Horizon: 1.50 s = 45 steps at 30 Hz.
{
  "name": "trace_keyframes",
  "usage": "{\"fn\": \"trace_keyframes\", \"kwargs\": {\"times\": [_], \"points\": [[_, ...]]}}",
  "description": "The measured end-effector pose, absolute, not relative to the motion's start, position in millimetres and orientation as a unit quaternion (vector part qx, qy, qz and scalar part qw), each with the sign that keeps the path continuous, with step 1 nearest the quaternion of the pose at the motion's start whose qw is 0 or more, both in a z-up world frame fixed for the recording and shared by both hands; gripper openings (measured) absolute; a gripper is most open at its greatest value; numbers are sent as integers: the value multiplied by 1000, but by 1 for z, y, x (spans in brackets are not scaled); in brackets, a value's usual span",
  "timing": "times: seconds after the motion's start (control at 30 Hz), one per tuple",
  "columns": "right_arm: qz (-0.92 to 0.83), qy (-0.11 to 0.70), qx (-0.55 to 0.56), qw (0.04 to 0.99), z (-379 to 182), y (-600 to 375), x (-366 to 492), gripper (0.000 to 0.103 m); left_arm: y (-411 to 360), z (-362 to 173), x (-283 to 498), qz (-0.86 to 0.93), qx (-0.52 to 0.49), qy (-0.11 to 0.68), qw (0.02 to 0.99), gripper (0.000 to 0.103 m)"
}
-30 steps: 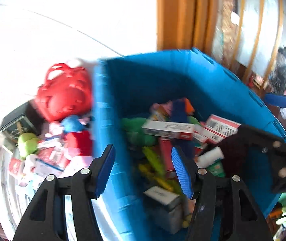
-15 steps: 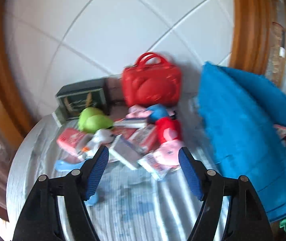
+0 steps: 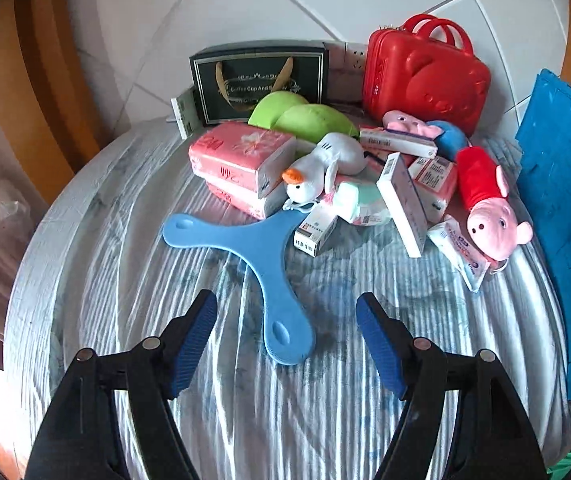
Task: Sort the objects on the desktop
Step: 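Grasp the white medicine box with the left tool while the right tool grasps a slim white box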
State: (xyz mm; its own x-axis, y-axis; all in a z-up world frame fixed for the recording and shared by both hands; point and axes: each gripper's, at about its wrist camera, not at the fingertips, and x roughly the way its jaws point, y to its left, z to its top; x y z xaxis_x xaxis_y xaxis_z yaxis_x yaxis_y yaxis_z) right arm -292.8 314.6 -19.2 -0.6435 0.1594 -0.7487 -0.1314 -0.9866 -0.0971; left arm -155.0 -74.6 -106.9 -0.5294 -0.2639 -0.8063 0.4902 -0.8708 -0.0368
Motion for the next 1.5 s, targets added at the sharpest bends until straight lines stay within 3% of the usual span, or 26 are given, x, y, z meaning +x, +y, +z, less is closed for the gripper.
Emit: {"fn": "trace_keyframes", "kwargs": {"times": [0.2, 0.47, 0.53, 0.7, 0.97, 1.03, 1.07, 1.1, 1.27, 1.5], "points": [[886, 3, -454, 95, -74, 327, -324, 103, -99, -152, -200, -867, 439, 143, 188, 72], [875, -6, -474, 98, -112, 327, -371, 103, -116, -218, -305, -851, 489, 103, 162, 71], [875, -21, -475, 87, -125, 316, -388, 103, -112, -232, -317, -840, 510, 88, 160, 37], [873, -72, -480, 44, -164, 276, -436, 103, -110, -216, -296, -848, 491, 128, 155, 29], [879, -151, -451, 47, -214, 245, -495, 101, -105, -207, -280, -858, 465, 143, 167, 29], [882, -146, -446, 42, -206, 244, -490, 67, -103, -201, -277, -861, 458, 139, 171, 29], [884, -155, -438, 54, -201, 243, -485, 41, -102, -198, -275, -863, 454, 139, 173, 29], [885, -166, -430, 61, -195, 241, -479, 32, -102, -193, -275, -864, 451, 141, 173, 29], [901, -110, -418, 28, -157, 250, -446, 17, -92, -159, -259, -880, 418, 137, 178, 29], [923, -96, -373, 16, -101, 232, -402, 17, -67, -94, -224, -911, 357, 111, 175, 29]]}}
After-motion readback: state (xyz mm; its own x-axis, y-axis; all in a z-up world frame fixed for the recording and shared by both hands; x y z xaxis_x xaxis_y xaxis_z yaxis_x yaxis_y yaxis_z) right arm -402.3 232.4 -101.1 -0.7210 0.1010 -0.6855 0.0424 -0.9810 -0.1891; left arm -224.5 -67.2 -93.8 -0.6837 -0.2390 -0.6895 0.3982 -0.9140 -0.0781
